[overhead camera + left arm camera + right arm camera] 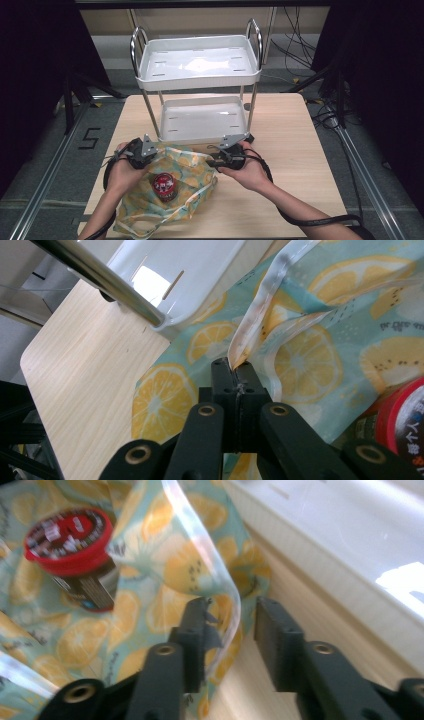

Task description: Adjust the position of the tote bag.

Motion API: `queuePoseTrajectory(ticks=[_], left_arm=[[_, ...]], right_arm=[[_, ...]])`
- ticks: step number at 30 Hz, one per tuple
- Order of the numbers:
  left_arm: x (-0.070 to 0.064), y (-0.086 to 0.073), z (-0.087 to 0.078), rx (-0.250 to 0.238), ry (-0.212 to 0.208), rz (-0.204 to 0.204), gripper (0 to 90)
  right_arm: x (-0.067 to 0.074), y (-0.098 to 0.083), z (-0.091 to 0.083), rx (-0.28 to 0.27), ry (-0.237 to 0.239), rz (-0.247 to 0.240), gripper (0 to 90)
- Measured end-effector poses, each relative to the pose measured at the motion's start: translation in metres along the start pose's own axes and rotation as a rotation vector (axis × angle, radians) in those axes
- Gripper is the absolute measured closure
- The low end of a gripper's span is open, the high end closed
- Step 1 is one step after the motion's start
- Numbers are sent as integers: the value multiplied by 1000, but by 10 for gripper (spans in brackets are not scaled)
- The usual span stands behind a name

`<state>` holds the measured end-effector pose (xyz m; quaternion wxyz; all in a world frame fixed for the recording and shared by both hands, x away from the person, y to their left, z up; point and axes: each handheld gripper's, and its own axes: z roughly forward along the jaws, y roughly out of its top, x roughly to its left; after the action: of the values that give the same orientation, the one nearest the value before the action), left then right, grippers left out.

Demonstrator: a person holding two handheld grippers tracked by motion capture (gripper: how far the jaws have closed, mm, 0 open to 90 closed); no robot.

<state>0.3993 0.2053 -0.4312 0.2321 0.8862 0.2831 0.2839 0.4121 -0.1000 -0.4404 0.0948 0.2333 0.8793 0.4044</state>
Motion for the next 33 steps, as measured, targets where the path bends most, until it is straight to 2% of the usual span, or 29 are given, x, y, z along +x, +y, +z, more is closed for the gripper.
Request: queuePoseTrajectory(ticks=[1,3,5,6,7,9,10,12,14,16,17,19,22,23,25,26,29,30,33], left_arm=[[1,0,0,9,3,10,895],[0,1,1,8,-1,9,895],[-1,1,3,-1,-6,-3,895],[-1,1,4,2,-5,-6,896],[0,2,5,9,6,3,896],[-1,2,6,1,-2,-9,896],[-1,2,6,0,-3,-10,896],[-1,1,6,-2,-3,-13,896],[0,1,6,8,-1,-6,896],[0,1,7,-1,-4,-20,896],[0,0,7,-5,-2,-22,896],[0,0,7,-6,-1,-24,896],[0,0,7,-7,-4,-23,896],[0,0,7,-7,-4,-23,895],[0,0,7,-8,-5,-22,895],[0,0,6,-8,-3,-22,895],[0,0,5,-13,-6,-25,893],[0,-1,5,-17,-5,-27,887],[0,-2,3,-21,-7,-32,867]], right_arm=[[0,3,-3,-30,-3,-9,603],[0,6,-6,-35,1,-26,564],[1,9,-7,-75,4,-23,524],[1,11,-9,-86,10,-38,499],[1,11,-9,-86,10,-38,499],[4,14,-8,-119,19,-21,472],[4,16,-8,-153,26,-50,461],[7,19,-8,-208,27,-52,446],[9,22,-7,-231,44,-71,431],[12,25,-7,-247,53,-78,424],[14,26,-6,-245,60,-63,420],[15,27,-3,-233,60,-87,424],[15,27,1,-210,59,-93,462],[15,27,2,-192,61,-87,503],[15,26,4,-141,75,-95,642],[14,25,6,-141,56,-111,708],[12,24,9,-91,67,-80,855],[10,23,10,-61,54,-76,900],[8,22,12,-35,53,-67,900]])
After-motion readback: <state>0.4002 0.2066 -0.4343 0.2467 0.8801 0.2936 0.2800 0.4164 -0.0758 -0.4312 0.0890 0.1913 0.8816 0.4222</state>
